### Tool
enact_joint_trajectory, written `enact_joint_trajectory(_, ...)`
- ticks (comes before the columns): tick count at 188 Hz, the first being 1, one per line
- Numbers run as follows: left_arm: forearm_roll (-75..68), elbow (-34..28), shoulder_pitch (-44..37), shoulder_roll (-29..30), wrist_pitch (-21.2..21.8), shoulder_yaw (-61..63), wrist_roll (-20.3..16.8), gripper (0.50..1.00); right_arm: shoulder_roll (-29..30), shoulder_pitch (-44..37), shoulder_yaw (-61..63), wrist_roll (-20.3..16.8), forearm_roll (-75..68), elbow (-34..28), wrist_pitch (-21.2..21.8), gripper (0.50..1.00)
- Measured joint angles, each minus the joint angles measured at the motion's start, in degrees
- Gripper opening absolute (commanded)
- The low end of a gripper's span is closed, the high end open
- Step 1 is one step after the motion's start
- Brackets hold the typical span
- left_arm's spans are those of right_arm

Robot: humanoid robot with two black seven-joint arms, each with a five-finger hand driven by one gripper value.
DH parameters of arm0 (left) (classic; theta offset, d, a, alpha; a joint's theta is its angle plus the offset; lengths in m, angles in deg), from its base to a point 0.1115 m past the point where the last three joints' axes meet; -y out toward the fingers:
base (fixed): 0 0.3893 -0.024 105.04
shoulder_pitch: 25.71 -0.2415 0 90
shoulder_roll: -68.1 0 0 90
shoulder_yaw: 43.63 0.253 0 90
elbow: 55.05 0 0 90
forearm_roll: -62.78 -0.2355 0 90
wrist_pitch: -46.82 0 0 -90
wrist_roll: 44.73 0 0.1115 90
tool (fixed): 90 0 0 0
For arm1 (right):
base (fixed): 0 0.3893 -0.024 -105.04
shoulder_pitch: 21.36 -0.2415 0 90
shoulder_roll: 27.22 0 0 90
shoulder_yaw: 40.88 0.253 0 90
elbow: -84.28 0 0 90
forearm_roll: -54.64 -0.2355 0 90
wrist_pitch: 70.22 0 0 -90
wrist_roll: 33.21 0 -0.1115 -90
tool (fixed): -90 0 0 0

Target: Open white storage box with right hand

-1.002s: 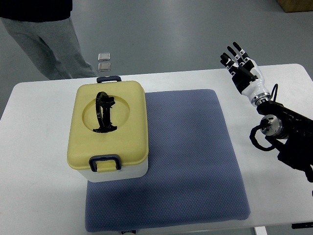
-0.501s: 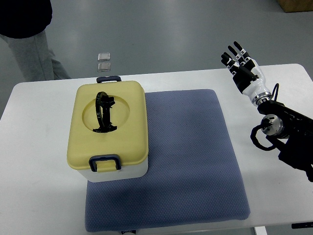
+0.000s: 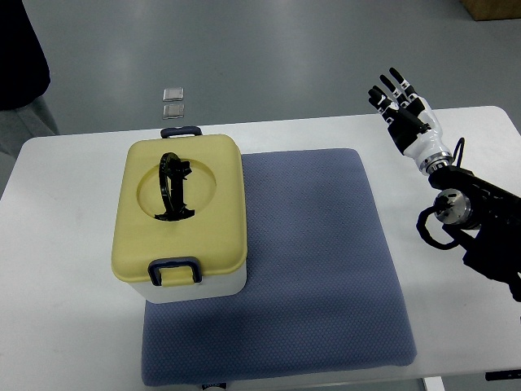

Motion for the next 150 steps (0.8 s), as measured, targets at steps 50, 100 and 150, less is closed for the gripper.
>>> enact_joint_trajectory(50, 0.0, 0.0, 0.0, 0.0, 0.0, 0.0, 0.0, 1.0, -0.4, -0.1, -0.1, 0.0, 0.0, 0.0, -0.4, 0.93)
enact_joint_trajectory(100, 0.0, 0.0, 0.0, 0.0, 0.0, 0.0, 0.0, 1.0, -0.8, -0.8, -0.2, 0.0, 0.5, -0.7, -0.7, 0.93)
enact_joint_trajectory(150, 0.0, 0.0, 0.0, 0.0, 0.0, 0.0, 0.0, 1.0, -3.0, -6.6, -1.2, 1.6, 10.8, -2.6, -0.9, 0.928)
